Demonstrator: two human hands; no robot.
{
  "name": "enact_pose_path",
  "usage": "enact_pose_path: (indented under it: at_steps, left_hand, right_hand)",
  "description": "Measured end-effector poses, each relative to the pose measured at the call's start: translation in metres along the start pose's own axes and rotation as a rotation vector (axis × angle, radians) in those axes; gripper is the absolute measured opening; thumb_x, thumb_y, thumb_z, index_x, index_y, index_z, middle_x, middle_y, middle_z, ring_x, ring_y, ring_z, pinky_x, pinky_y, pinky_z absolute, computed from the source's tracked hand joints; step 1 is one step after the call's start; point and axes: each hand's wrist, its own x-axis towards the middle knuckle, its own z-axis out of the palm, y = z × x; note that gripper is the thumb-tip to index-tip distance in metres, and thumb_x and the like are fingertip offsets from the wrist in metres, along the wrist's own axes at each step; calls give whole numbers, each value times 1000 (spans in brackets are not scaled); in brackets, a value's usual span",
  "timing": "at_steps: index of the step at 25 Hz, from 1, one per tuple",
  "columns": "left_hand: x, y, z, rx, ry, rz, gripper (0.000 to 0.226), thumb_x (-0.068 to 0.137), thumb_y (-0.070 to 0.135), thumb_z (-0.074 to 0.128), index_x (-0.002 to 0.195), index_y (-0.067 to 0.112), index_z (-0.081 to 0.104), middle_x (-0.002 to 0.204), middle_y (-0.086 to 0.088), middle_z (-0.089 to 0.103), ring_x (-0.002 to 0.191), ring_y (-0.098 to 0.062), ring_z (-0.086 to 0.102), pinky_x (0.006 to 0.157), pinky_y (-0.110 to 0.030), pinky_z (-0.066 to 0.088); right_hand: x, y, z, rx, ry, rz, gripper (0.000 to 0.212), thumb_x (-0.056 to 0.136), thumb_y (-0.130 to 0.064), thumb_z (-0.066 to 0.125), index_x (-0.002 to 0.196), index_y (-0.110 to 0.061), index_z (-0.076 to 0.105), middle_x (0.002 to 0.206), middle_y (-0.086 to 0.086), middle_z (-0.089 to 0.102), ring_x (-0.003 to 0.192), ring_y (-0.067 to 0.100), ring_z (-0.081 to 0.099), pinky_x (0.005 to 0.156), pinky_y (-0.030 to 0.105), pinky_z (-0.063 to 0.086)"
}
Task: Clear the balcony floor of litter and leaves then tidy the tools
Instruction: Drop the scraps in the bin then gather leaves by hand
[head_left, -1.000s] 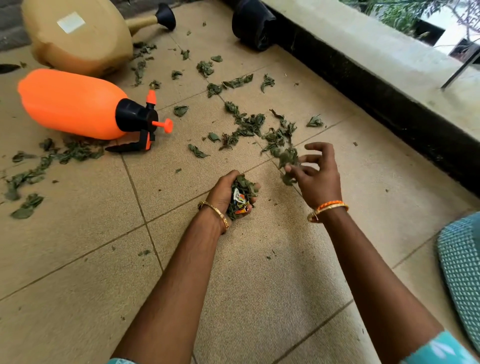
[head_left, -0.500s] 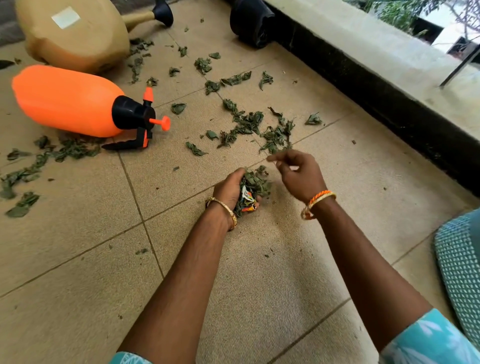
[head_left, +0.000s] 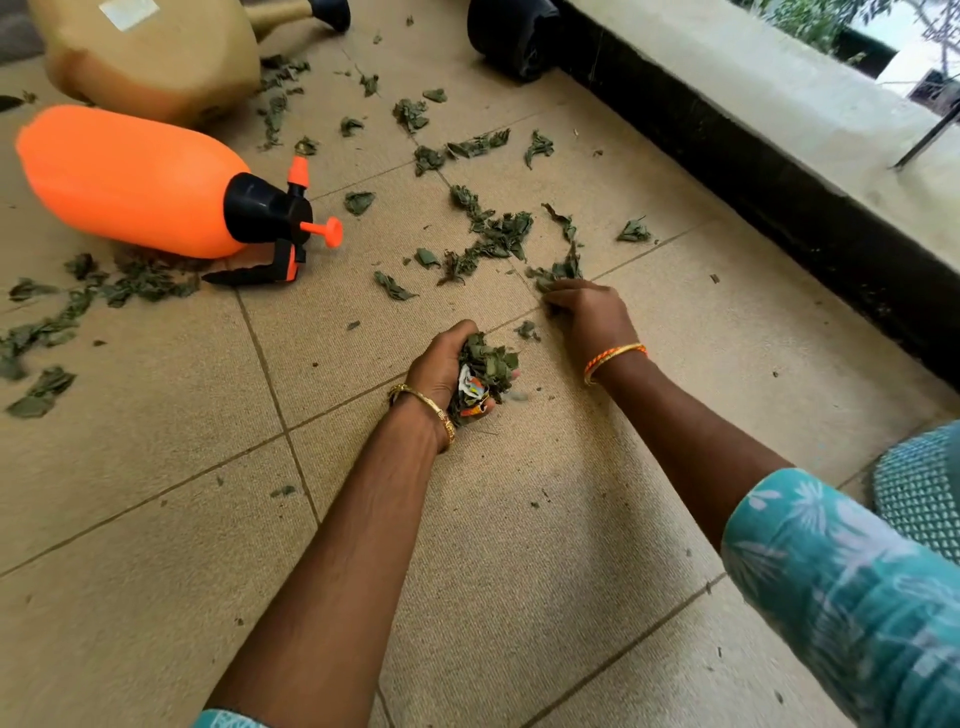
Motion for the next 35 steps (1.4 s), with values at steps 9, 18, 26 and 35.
enact_pose_path:
  at_steps: [9, 18, 26, 35]
  left_hand:
    - [5, -4, 2, 24, 24, 11, 31, 89, 35, 57, 87, 6, 66, 104, -21, 67, 65, -23, 62, 34, -17, 42]
    - [-6, -7, 5, 83, -88, 46, 30, 94, 25, 49, 69, 12, 58, 47, 1, 59, 36, -10, 54, 34, -15, 41]
    - [-1, 1, -9, -136, -5, 71, 45, 92, 32, 52, 54, 14, 67, 53, -1, 63, 41, -13, 59, 33, -14, 41]
    - [-4, 3, -45, -221, 17, 75, 33, 97, 40, 41, 76, 22, 58, 51, 5, 63, 41, -14, 61, 33, -16, 43]
  right_hand:
    - [-39, -39, -53, 839, 147, 343, 26, 84, 8, 58, 100, -10, 71, 95, 5, 71, 81, 8, 66, 75, 20, 55]
    - [-58, -62, -31, 712, -75, 234, 23, 82, 4, 62, 93, -13, 73, 90, 3, 72, 84, 12, 68, 74, 29, 56]
    - [-51, -37, -42, 875, 2, 493, 25, 89, 3, 52, 101, -17, 62, 103, 2, 63, 94, 16, 61, 78, 30, 54]
    - [-18, -36, -13, 251, -296, 193, 72, 86, -27, 60, 147, -16, 23, 154, 7, 15, 140, 27, 19, 110, 39, 27]
